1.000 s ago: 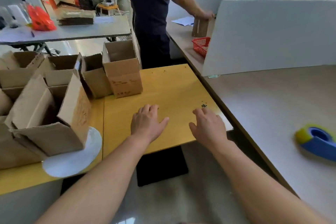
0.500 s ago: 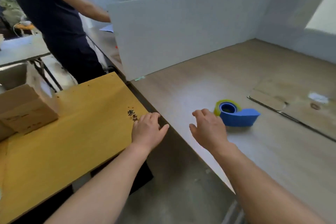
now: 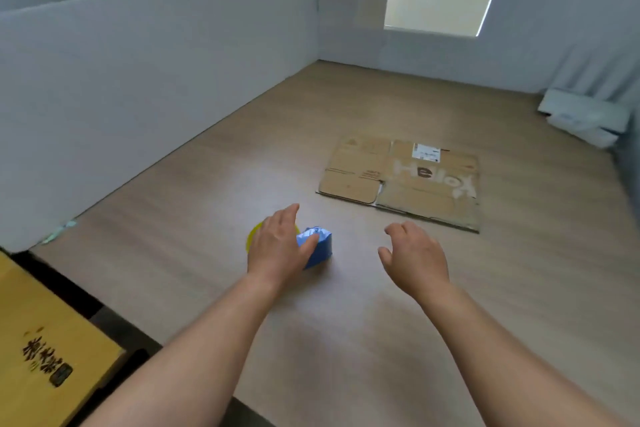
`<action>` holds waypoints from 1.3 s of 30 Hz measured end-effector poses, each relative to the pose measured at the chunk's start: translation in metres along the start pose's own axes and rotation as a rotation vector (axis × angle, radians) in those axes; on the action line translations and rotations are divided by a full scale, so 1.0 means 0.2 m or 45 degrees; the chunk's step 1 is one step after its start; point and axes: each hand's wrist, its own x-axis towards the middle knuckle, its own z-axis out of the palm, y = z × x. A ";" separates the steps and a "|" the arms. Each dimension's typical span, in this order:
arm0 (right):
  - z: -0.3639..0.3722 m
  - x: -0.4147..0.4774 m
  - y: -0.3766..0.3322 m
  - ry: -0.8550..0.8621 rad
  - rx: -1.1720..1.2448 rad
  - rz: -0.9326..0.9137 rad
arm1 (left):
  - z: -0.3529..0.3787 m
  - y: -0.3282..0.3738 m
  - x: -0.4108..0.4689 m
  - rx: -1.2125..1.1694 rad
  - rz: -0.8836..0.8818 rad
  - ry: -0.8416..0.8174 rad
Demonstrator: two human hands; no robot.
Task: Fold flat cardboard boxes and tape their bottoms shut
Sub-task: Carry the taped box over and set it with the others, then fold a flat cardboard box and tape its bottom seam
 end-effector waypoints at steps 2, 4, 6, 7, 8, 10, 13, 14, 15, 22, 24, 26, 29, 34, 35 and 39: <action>0.02 0.07 0.11 -0.027 -0.004 0.105 | 0.06 0.02 0.13 -0.003 0.041 -0.082; 0.03 0.14 0.20 -0.063 -0.022 0.223 | 0.12 0.04 0.27 -0.015 0.074 -0.179; 0.05 0.21 0.29 -0.110 -0.025 0.351 | 0.18 0.05 0.43 -0.017 0.071 -0.270; 0.07 0.25 0.34 -0.130 -0.013 0.418 | 0.21 0.05 0.51 -0.014 0.059 -0.305; 0.09 0.29 0.39 -0.149 0.000 0.487 | 0.25 0.06 0.59 -0.012 0.042 -0.338; 0.13 0.37 0.49 -0.187 0.019 0.625 | 0.34 0.06 0.74 -0.010 0.016 -0.407; 0.20 0.48 0.62 -0.234 0.037 0.816 | 0.47 0.04 0.94 -0.017 0.015 -0.484; 0.22 0.51 0.66 -0.241 0.050 0.875 | 0.50 0.03 0.99 0.002 0.006 -0.504; 0.24 0.53 0.69 -0.251 0.059 0.930 | 0.53 0.02 1.03 0.037 -0.009 -0.526; 0.31 0.60 0.74 -0.177 0.065 1.001 | 0.71 0.01 1.07 0.182 0.016 -0.492; 0.29 0.58 0.72 -0.148 0.100 0.994 | 0.69 0.01 1.08 0.076 -0.014 -0.449; 0.23 0.54 0.70 -0.143 0.091 0.960 | 0.64 0.01 1.09 -0.039 -0.012 -0.411; 0.07 0.52 0.68 0.040 0.082 0.995 | 0.53 0.05 1.12 -0.179 0.034 -0.370; -0.23 0.52 0.61 0.626 0.484 1.053 | 0.29 0.22 1.14 -0.232 0.099 -0.141; -0.28 0.51 0.59 0.725 0.613 1.026 | 0.25 0.26 1.12 -0.195 0.140 -0.093; -0.41 0.46 0.53 0.887 0.714 0.922 | 0.11 0.44 0.97 -0.038 0.316 0.073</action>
